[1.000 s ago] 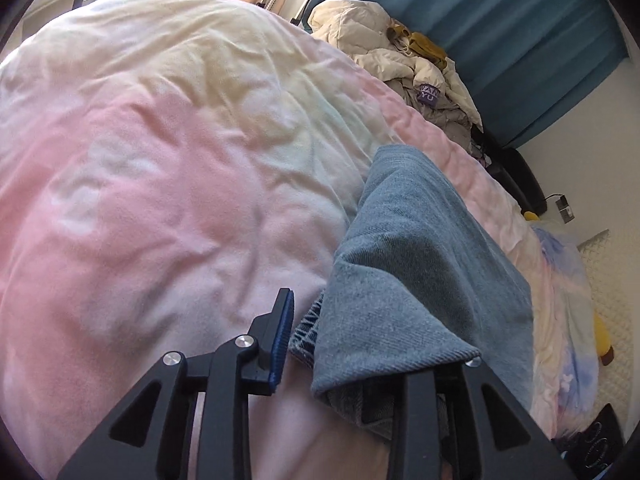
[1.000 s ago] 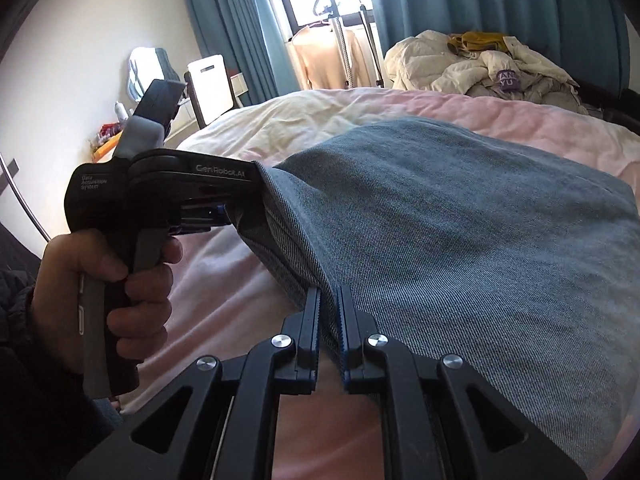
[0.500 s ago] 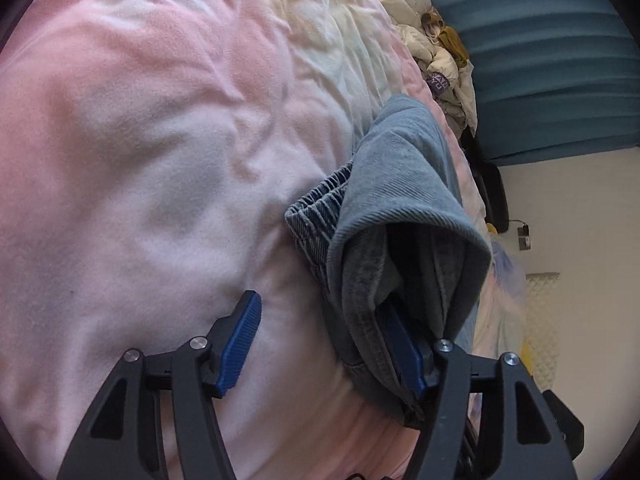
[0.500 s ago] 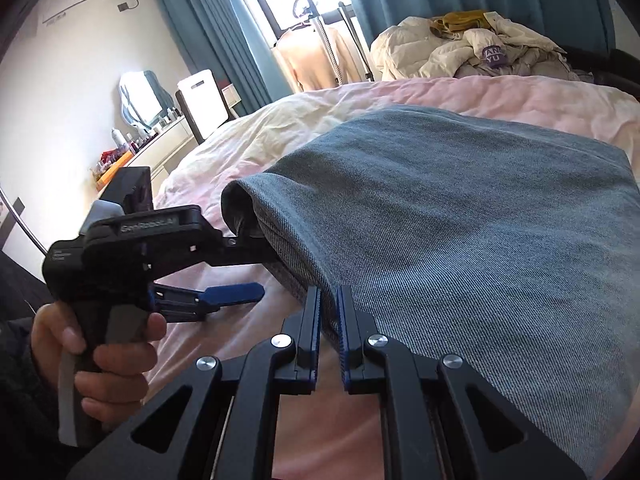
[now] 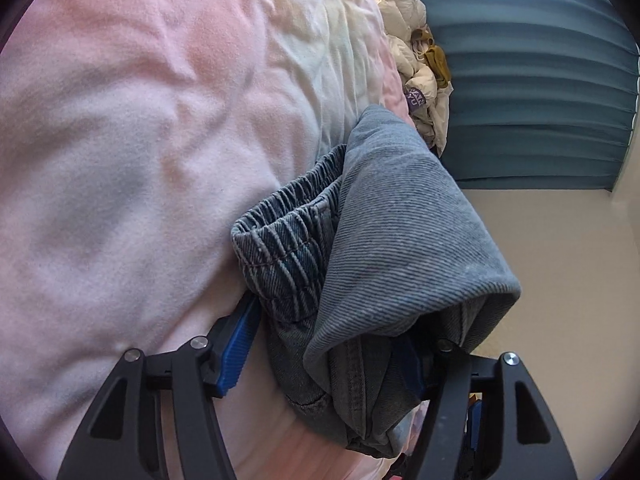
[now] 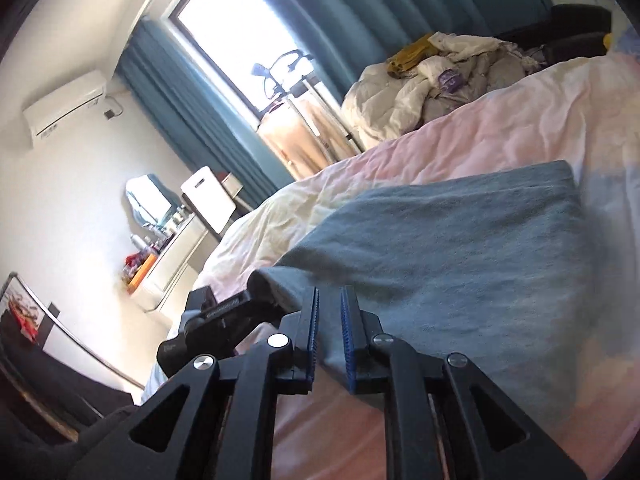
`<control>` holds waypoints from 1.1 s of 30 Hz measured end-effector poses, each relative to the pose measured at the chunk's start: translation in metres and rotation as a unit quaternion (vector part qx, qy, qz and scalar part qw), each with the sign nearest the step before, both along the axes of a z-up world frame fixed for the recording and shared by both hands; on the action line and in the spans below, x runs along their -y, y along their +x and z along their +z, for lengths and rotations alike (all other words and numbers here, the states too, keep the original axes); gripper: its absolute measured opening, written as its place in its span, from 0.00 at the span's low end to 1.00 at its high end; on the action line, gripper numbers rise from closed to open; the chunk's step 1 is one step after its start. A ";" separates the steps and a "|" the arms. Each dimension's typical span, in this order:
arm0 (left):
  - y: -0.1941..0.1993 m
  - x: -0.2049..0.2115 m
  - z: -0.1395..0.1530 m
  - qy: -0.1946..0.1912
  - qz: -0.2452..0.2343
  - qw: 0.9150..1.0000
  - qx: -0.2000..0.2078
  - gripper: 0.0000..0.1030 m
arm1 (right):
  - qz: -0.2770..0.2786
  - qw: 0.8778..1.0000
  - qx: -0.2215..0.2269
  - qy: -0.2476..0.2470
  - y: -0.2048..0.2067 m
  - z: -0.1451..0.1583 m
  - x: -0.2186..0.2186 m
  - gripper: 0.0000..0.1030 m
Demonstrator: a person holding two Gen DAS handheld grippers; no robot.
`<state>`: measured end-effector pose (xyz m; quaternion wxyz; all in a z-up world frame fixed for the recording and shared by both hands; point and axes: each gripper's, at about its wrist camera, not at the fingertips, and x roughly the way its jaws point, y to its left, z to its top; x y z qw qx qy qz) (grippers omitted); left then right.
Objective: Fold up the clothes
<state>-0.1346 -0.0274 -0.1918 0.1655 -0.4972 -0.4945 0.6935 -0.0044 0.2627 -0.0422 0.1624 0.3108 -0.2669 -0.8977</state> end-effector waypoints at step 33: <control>-0.032 -0.024 0.010 -0.005 -0.020 0.998 -0.051 0.41 | -0.115 0.973 0.158 -0.122 -0.093 -0.098 -0.144 0.17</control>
